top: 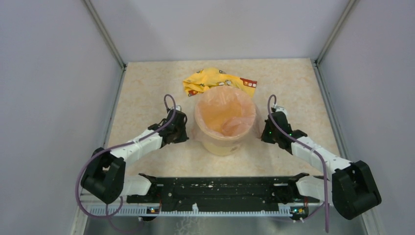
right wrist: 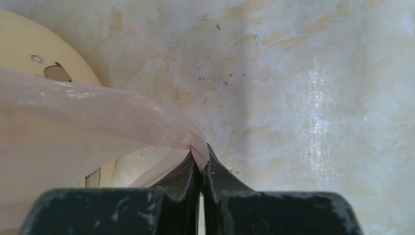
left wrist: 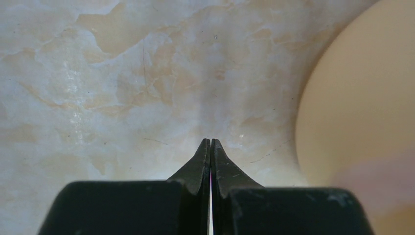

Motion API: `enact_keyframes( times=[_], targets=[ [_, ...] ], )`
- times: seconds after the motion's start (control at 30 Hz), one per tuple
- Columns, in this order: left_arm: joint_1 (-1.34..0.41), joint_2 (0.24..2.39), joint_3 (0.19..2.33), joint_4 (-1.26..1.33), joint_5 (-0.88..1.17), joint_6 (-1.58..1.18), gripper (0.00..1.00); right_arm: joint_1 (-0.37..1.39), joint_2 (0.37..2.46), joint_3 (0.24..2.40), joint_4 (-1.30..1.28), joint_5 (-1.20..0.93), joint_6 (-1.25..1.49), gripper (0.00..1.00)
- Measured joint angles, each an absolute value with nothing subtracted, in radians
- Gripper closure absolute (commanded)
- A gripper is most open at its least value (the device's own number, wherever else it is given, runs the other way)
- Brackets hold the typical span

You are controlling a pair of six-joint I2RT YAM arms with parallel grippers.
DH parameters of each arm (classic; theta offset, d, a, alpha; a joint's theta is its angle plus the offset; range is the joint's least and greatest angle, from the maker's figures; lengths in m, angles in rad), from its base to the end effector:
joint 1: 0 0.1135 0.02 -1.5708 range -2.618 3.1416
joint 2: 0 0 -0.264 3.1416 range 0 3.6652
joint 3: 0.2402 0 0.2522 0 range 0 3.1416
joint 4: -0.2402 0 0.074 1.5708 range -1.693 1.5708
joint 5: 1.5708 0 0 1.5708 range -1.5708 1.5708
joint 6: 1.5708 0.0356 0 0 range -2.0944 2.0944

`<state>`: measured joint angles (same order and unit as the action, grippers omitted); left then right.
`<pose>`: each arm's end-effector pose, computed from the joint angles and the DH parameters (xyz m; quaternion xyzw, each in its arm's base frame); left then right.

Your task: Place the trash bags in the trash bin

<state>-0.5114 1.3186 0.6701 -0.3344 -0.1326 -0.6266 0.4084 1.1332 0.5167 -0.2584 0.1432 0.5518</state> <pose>0.2170 -0.1164 0.1781 -0.0741 0.9523 -0.1023 0.2777 0.1972 0.0798 0.1761 0.0915 0.9335 0.0974 0.3327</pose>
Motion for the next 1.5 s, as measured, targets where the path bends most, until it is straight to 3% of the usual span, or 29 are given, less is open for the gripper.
enact_keyframes(
  times=[0.17,0.37,0.53,1.07,1.23,1.4,1.5],
  targets=[
    [-0.490,1.230,0.685,-0.384,-0.111,-0.632,0.98,0.408,1.098,0.555,-0.289,0.109,0.534,1.00],
    [-0.407,1.084,0.700,-0.435,-0.066,-0.649,0.69,0.408,1.034,0.594,-0.332,0.081,0.532,1.00],
    [-0.358,1.035,0.700,-0.437,0.035,-0.669,0.56,0.408,1.025,0.610,-0.348,0.065,0.532,1.00],
    [-0.341,1.111,0.633,-0.273,0.332,-0.773,0.50,0.408,1.025,0.610,-0.363,0.040,0.535,1.00],
    [-0.340,1.183,0.631,-0.212,0.389,-0.792,0.59,0.408,1.025,0.610,-0.363,0.032,0.535,1.00],
    [-0.337,1.238,0.617,-0.153,0.422,-0.820,0.98,0.408,1.026,0.610,-0.355,0.027,0.539,1.00],
    [-0.337,1.262,0.617,-0.141,0.405,-0.809,1.00,0.408,1.039,0.610,-0.344,0.036,0.543,1.00]
  ],
)
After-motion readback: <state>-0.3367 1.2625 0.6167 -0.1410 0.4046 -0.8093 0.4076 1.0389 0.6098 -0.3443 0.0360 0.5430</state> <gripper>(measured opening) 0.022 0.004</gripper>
